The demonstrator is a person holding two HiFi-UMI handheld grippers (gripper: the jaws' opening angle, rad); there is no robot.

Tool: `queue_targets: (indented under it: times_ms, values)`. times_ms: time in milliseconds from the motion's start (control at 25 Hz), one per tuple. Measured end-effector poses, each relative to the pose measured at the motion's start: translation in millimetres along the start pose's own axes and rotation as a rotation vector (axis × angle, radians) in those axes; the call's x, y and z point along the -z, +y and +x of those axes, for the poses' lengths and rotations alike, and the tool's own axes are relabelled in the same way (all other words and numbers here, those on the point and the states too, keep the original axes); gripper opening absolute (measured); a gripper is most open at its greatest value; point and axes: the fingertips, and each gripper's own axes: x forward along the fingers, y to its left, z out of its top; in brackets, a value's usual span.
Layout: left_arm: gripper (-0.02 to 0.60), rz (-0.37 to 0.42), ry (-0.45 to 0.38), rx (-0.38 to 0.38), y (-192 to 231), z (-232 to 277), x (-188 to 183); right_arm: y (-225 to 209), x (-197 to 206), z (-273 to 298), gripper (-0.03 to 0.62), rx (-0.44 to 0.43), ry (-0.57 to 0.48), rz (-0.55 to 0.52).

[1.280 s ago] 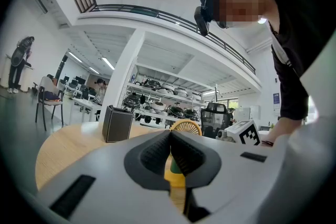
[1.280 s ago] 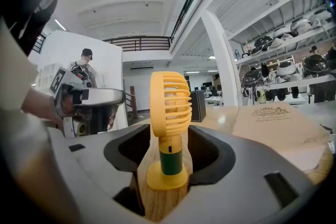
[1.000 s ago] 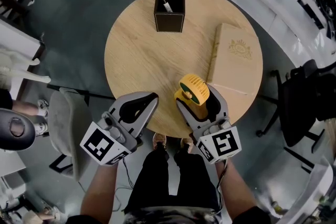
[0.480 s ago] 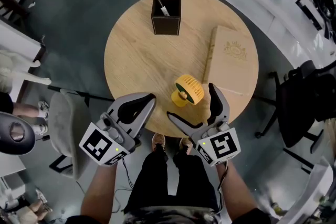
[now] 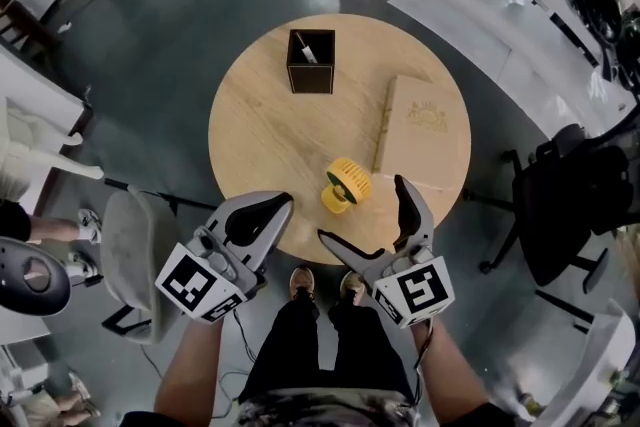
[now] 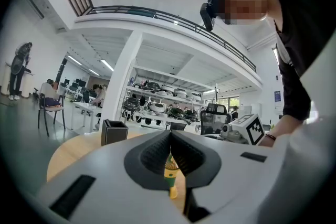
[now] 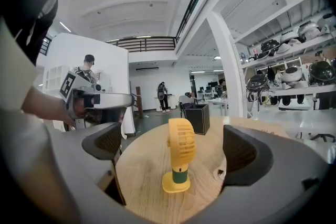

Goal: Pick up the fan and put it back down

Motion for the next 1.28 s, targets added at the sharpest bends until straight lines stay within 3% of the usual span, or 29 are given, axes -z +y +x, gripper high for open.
queue_targets:
  times_ms: [800, 1280]
  values:
    - [0.018, 0.057, -0.023, 0.052, -61.8, -21.6, -179.2, 39.3, -188.1, -74.9, 0.584, 0.033, -0.07, -0.056]
    - [0.018, 0.07, -0.021, 0.06, -67.8, -24.9, -195.2, 40.5, -213.1, -88.2, 0.584, 0.035, -0.092, -0.079]
